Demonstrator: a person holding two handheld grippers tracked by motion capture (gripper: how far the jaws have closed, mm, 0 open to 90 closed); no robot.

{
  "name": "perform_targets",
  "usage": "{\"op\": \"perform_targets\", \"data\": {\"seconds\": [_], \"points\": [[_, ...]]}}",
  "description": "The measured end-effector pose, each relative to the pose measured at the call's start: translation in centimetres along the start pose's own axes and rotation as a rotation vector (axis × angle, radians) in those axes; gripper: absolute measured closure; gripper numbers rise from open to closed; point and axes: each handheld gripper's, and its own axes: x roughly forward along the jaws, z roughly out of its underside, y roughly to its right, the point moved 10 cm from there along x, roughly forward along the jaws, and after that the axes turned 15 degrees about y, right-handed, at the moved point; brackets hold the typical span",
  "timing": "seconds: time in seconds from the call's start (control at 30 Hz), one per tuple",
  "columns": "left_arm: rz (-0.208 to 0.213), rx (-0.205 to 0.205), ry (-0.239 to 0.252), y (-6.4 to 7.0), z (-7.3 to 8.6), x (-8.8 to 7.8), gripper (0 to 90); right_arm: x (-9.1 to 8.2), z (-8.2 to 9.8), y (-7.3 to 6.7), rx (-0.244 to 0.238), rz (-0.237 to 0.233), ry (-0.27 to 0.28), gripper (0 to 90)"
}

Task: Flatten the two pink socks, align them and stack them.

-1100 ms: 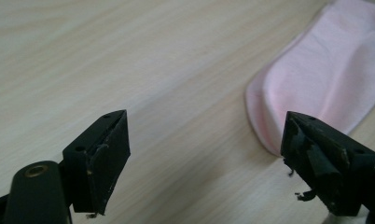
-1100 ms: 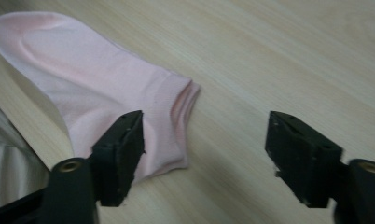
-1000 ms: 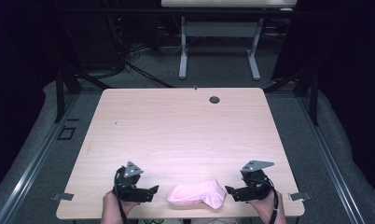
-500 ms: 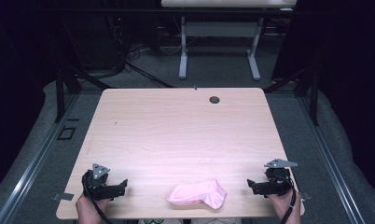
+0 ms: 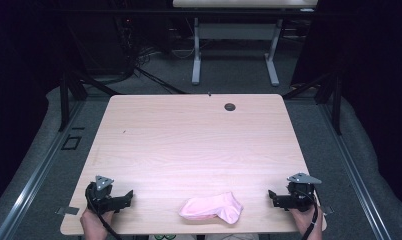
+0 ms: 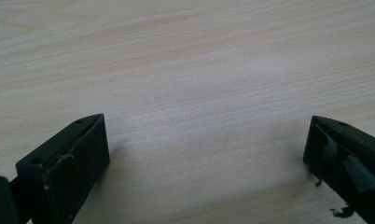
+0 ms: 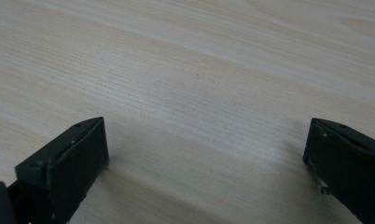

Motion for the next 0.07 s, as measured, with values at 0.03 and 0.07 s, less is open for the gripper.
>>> {"op": "perform_targets", "data": {"seconds": [0.03, 0.07], "points": [[0.000, 0.000, 0.000, -0.01, 0.01, -0.01, 0.3, 0.01, -0.01, 0.00, -0.001, -0.003, 0.000, 0.0], [0.000, 0.000, 0.000, -0.01, 0.01, -0.01, 0.3, 0.01, -0.01, 0.00, -0.001, -0.003, 0.000, 0.0]]}}
